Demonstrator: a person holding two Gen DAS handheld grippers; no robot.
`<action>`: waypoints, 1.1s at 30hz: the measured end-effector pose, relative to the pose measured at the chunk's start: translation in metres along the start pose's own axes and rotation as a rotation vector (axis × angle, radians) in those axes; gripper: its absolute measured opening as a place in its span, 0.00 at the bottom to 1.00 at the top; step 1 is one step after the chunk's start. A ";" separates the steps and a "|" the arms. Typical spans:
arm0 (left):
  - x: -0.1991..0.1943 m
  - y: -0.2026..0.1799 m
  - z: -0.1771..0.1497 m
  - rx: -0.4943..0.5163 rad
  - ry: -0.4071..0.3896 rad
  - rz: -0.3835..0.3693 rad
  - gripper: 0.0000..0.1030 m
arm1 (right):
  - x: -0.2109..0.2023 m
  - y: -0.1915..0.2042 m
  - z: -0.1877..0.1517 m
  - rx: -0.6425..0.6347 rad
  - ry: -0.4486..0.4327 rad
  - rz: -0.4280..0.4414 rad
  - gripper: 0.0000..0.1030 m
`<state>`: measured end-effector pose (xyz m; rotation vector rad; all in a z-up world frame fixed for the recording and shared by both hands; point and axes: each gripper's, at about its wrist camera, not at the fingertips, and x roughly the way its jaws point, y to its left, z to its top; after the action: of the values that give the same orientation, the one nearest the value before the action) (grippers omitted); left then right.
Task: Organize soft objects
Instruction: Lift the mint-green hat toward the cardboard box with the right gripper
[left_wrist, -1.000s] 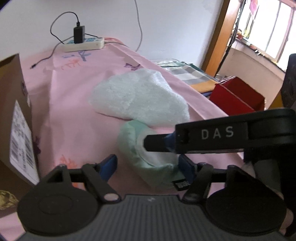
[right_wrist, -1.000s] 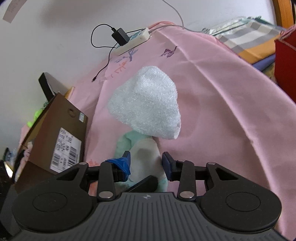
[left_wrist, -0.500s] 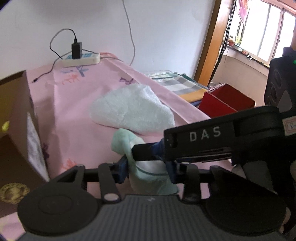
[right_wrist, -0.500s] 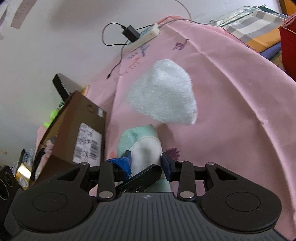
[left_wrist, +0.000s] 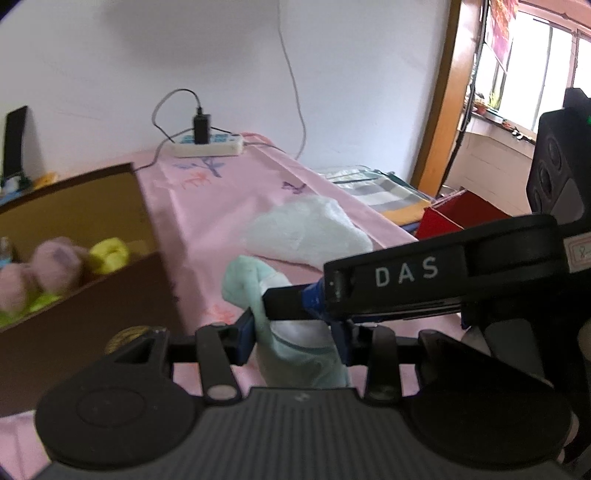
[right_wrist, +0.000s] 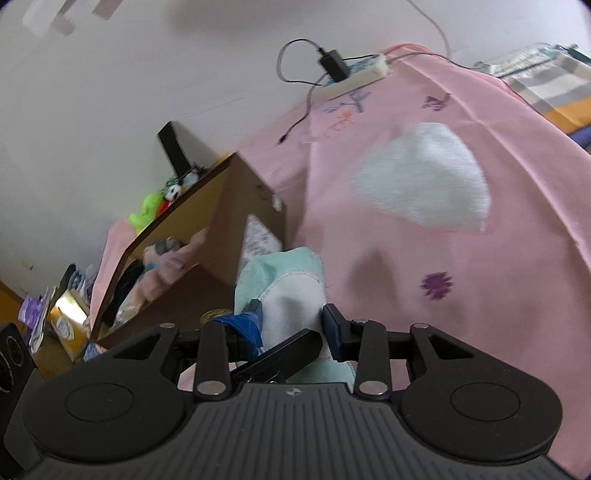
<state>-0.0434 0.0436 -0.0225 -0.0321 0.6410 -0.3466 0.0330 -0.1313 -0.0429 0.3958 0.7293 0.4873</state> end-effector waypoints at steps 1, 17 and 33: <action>-0.005 0.002 -0.001 -0.003 -0.004 0.007 0.36 | 0.001 0.006 -0.001 -0.011 0.003 0.004 0.19; -0.074 0.042 0.019 0.023 -0.075 0.141 0.36 | 0.009 0.084 0.006 -0.168 -0.046 0.100 0.18; -0.041 0.093 0.083 0.031 -0.122 0.219 0.36 | 0.055 0.104 0.069 -0.198 -0.091 0.134 0.19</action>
<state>0.0036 0.1384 0.0550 0.0455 0.5122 -0.1419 0.0886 -0.0279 0.0271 0.2803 0.5628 0.6581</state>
